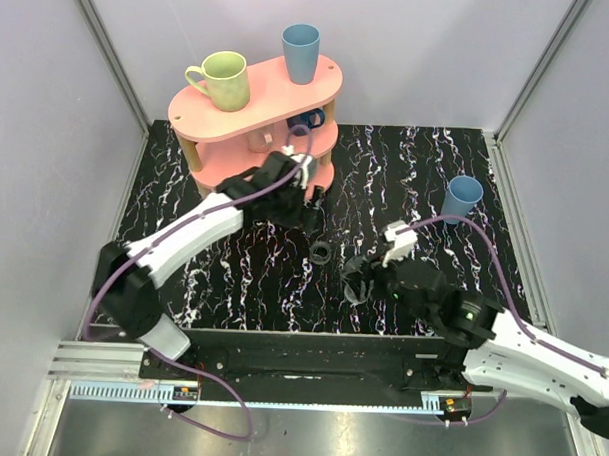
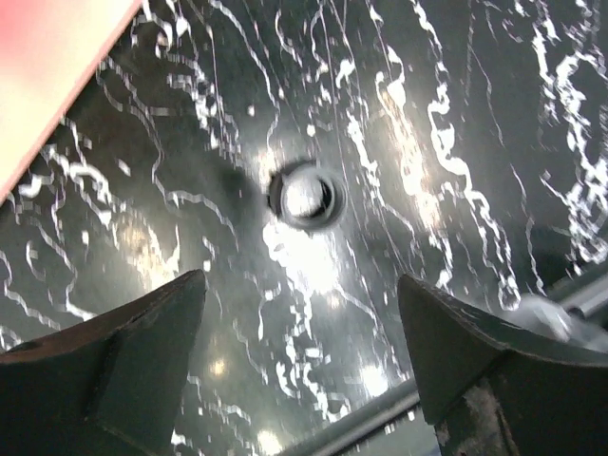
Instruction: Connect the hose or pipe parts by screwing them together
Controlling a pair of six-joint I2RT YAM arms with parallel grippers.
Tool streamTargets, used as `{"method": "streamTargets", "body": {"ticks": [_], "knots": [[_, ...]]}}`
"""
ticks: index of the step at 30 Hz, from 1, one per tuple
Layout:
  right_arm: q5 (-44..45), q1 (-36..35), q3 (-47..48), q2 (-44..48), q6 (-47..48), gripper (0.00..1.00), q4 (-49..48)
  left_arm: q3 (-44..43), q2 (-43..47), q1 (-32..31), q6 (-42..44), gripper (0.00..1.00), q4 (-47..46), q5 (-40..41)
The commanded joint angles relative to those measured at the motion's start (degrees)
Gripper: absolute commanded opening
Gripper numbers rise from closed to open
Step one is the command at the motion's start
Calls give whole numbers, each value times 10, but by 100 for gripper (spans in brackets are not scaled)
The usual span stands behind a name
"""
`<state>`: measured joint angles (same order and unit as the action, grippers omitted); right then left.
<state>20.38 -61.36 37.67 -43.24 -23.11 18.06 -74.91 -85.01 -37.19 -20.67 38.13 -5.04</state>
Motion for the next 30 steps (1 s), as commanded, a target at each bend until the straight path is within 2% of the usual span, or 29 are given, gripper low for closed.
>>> {"method": "streamTargets", "body": {"ticks": [1,5,14,17,23,30], "knots": [[41,-1,1,89,-41,27,55,-94,-107,-24,29,86,8,98],[29,-1,-4,141,-60,27,73,-142,-195,-34,42,84,-4,60],[55,-1,-17,185,-58,28,87,-169,-282,-75,63,82,-14,63],[60,-1,-21,196,-60,28,87,-163,-289,-79,66,82,-16,69],[77,-1,-19,197,-47,28,89,-155,-303,-79,75,74,-17,64],[91,-1,-3,193,-39,28,84,-152,-320,-81,83,73,-19,40]]}}
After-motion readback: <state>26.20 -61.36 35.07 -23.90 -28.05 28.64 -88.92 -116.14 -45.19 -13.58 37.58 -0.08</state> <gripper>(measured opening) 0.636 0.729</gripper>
